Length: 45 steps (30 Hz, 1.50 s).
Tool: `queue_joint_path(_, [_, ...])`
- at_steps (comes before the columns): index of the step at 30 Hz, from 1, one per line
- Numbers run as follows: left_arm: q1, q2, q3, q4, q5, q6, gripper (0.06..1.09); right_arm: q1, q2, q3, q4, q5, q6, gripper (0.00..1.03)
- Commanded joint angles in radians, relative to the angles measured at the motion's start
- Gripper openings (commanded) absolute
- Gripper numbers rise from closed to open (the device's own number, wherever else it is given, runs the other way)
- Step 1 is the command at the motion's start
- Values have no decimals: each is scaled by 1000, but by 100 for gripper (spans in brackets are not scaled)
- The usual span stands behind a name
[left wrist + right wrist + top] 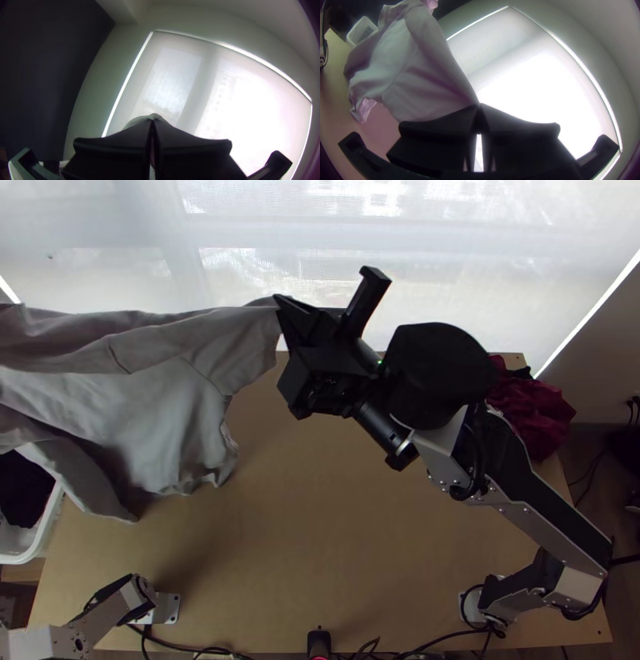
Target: Fold the t-shirt
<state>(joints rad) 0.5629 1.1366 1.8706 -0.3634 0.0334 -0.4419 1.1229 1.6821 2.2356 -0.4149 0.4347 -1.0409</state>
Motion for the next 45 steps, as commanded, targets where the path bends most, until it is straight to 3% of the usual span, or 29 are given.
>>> queue_joint_path(1, [-181,137,-59,78,-29,-17,9,-103,-131,-217,-28,15,-1,3])
queue_joint_path(6, [-362,282,-119,182,-49,9,9,-167,-260,-450,-32,13,2,3])
queue_joint_path(18, [-738,617,-88,389,-50,115,9,-256,-414,-781,-82,4,53,3])
queue_joint_path(30, [-982,798,38,391,-92,117,10,-337,-636,-1108,-160,-25,148,3])
queue_joint_path(34, [-986,741,-18,307,-92,117,48,-350,-714,-1216,-193,-36,179,3])
queue_joint_path(35, [-982,712,-44,265,-90,123,52,-357,-730,-1237,-197,-42,186,3])
queue_joint_path(38, [-957,597,-179,146,-52,178,52,-387,-771,-1297,-203,-65,205,3])
queue_joint_path(45, [-778,166,-666,-77,171,250,52,-465,-825,-1397,-177,-134,222,3])
